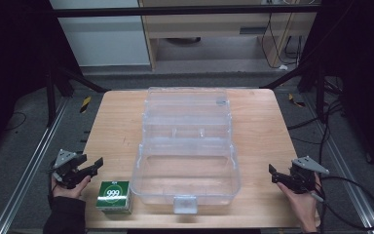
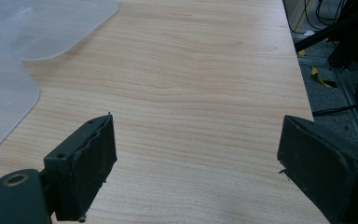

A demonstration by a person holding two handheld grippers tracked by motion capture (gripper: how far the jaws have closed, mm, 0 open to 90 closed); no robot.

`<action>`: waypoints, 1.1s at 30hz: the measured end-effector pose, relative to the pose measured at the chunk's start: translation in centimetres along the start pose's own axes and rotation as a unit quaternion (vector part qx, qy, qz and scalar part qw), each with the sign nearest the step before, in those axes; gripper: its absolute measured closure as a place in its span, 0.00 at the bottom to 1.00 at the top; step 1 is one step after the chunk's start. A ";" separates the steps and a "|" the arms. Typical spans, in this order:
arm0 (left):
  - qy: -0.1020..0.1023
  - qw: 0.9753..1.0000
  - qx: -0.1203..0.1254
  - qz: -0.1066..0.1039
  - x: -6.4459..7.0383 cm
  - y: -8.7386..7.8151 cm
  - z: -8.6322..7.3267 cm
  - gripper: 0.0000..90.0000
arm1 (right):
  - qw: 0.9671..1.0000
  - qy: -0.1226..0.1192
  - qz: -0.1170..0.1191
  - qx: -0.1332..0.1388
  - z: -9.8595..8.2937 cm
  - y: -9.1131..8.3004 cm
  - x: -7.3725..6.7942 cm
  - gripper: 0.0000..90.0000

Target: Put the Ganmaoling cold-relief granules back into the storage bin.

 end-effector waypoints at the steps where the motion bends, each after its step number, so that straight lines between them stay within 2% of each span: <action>1: 0.000 1.000 0.000 0.000 0.0 0.0 0.0 0.32 | 1.000 0.000 0.000 0.000 0.0 0.0 0.0 0.13; 3: 0.015 1.000 -0.004 -0.017 0.4 -0.4 0.4 0.31 | 1.000 -0.007 -0.002 -0.001 0.0 0.0 -0.1 0.13; 6: 0.026 0.999 -0.009 -0.039 1.1 -1.1 1.1 0.30 | 1.000 -0.016 -0.002 -0.008 -0.2 0.0 -0.3 0.12; 7: 0.036 0.998 -0.011 -0.055 1.6 -1.6 1.4 0.30 | 1.000 -0.020 -0.004 -0.011 -0.3 0.1 -0.3 0.12; 8: 0.036 0.998 -0.011 -0.055 1.6 -1.6 1.4 0.29 | 1.000 -0.020 -0.004 -0.011 -0.3 0.1 -0.3 0.12; 10: 0.060 0.996 -0.021 -0.062 2.2 -2.1 1.6 0.29 | 1.000 -0.023 -0.002 -0.013 -0.4 0.0 -0.4 0.12; 11: 0.060 0.996 -0.021 -0.062 2.2 -2.1 1.6 0.29 | 1.000 -0.023 -0.002 -0.013 -0.4 0.0 -0.4 0.12; 17: 0.092 0.992 -0.041 -0.077 3.1 -2.9 2.1 0.28 | 0.999 -0.030 0.003 -0.014 -0.5 0.0 -0.7 0.12; 21: 0.111 0.988 -0.057 -0.092 3.8 -3.4 2.6 0.27 | 0.999 -0.034 0.005 -0.011 -0.4 0.0 -0.7 0.11; 24: 0.129 0.984 -0.070 -0.102 4.3 -3.8 2.8 0.26 | 0.999 -0.037 0.008 -0.011 -0.5 0.0 -0.8 0.11; 26: 0.142 0.980 -0.081 -0.110 4.6 -4.1 2.9 0.26 | 0.999 -0.038 0.009 -0.012 -0.5 0.1 -0.9 0.11; 31: 0.161 0.974 -0.102 -0.123 5.2 -4.9 2.9 0.25 | 0.999 -0.043 0.011 -0.012 -0.5 0.1 -1.0 0.10; 33: 0.172 0.970 -0.111 -0.130 5.4 -5.1 2.8 0.25 | 0.999 -0.046 0.015 -0.016 -0.6 0.2 -1.1 0.09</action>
Point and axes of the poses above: each handheld gripper's, and its own axes: y roughly forward along the jaws, z roughly out of its top, x roughly to its right, the point moved 8 cm from there along y, roughly forward along the jaws, and after that the axes turned 14 degrees about -y, right-handed, at the moved point
